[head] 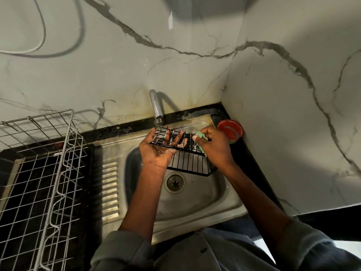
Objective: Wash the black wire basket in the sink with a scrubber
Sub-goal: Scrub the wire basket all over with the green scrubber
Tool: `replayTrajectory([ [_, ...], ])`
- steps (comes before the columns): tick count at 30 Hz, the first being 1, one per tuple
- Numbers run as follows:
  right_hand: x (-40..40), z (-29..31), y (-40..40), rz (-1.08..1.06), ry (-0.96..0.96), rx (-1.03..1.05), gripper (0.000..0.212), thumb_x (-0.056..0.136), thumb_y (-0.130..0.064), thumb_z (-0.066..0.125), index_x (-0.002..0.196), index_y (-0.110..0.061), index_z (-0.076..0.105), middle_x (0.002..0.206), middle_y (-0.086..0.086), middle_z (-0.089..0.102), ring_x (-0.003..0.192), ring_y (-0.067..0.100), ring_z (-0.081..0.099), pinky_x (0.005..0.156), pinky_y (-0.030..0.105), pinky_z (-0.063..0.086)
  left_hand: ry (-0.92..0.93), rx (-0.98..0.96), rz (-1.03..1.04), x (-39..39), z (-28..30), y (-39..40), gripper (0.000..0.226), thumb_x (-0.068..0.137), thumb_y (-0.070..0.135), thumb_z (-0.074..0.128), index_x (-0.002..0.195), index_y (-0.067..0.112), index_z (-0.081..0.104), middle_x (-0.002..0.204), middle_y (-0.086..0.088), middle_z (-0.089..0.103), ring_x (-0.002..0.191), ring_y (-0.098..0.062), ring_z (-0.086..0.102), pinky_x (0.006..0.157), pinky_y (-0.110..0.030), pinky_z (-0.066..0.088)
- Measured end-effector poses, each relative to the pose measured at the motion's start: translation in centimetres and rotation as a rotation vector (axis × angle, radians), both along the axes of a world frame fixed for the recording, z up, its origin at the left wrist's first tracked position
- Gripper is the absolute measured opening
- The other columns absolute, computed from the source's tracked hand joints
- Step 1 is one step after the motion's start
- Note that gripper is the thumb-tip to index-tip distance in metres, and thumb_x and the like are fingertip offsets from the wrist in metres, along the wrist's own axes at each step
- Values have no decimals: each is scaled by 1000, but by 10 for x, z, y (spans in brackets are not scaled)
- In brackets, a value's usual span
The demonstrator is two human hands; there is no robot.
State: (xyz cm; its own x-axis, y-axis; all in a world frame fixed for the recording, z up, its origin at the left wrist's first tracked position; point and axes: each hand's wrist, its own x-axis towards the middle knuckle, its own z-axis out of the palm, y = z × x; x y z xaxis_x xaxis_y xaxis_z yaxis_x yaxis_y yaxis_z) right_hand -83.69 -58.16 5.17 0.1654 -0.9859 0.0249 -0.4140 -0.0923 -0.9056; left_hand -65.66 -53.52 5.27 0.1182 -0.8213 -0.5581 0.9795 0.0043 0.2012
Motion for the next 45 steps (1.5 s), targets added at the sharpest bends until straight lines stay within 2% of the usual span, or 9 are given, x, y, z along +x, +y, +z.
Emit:
replayTrajectory([
  [10, -13, -9, -20, 217, 211, -73, 19, 93, -19, 72, 112, -17, 76, 116, -3, 66, 108, 13, 62, 98, 35, 51, 3, -31, -83, 5, -3, 2, 67, 91, 25, 73, 151, 8, 49, 150, -22, 53, 125, -62, 56, 103, -80, 38],
  [15, -16, 5, -18, 418, 155, 159, 19, 99, -18, 63, 107, -33, 72, 103, -17, 70, 91, -6, 65, 83, 28, 53, -25, -80, -73, 2, 0, -1, 68, 90, 22, 76, 148, 1, 48, 149, -29, 52, 127, -63, 53, 105, -76, 40],
  [20, 3, 7, 0, 340, -40, 302, 22, 104, -15, 55, 120, -19, 70, 107, -8, 71, 85, 2, 65, 70, 18, 53, -371, -170, -108, -4, 12, -6, 24, 95, 14, 71, 116, 4, 63, 118, -22, 65, 112, -40, 64, 105, -55, 51],
  [25, 15, 10, 4, 170, -235, 419, 19, 105, -17, 55, 107, -16, 74, 88, -14, 74, 79, -7, 68, 67, 9, 49, -772, -52, -330, -21, 4, 10, 59, 103, 57, 52, 139, 11, 59, 131, -12, 71, 121, -35, 67, 106, -58, 52],
  [31, 19, 10, 6, -23, -414, 585, 18, 103, -16, 57, 107, -7, 73, 90, 9, 77, 86, 28, 72, 77, 37, 59, -644, 33, -502, -41, -11, 24, 66, 106, 65, 33, 125, 14, 72, 123, -19, 74, 119, -37, 69, 106, -56, 52],
  [34, 18, 4, 14, -61, -148, 308, 17, 100, -18, 61, 109, -20, 75, 103, 3, 76, 92, 22, 73, 84, 41, 61, -465, 22, -437, -35, -19, 21, 63, 108, 57, 35, 119, 9, 74, 122, -22, 74, 111, -37, 71, 104, -56, 52],
  [38, 11, 12, 24, -90, 512, -226, 32, 92, -14, 69, 120, -28, 72, 128, -1, 54, 110, 13, 51, 74, 19, 39, -371, -14, -408, -37, -25, 23, 58, 107, 47, 39, 113, 7, 80, 122, -20, 74, 106, -32, 74, 104, -55, 53],
  [41, 17, 18, 27, 105, 526, -341, 26, 92, -13, 66, 113, -25, 75, 112, -7, 58, 104, 10, 49, 82, 24, 43, -322, -16, -372, -38, -22, 22, 61, 109, 49, 37, 108, 6, 80, 108, -17, 77, 96, -28, 75, 90, -46, 60],
  [45, 28, 15, 47, 312, 516, -437, 27, 84, -15, 57, 99, -18, 79, 101, -1, 67, 97, 18, 58, 83, 38, 54, -283, -55, -328, -35, -20, 19, 70, 105, 59, 45, 139, 0, 62, 138, -24, 63, 131, -34, 61, 116, -47, 45],
])
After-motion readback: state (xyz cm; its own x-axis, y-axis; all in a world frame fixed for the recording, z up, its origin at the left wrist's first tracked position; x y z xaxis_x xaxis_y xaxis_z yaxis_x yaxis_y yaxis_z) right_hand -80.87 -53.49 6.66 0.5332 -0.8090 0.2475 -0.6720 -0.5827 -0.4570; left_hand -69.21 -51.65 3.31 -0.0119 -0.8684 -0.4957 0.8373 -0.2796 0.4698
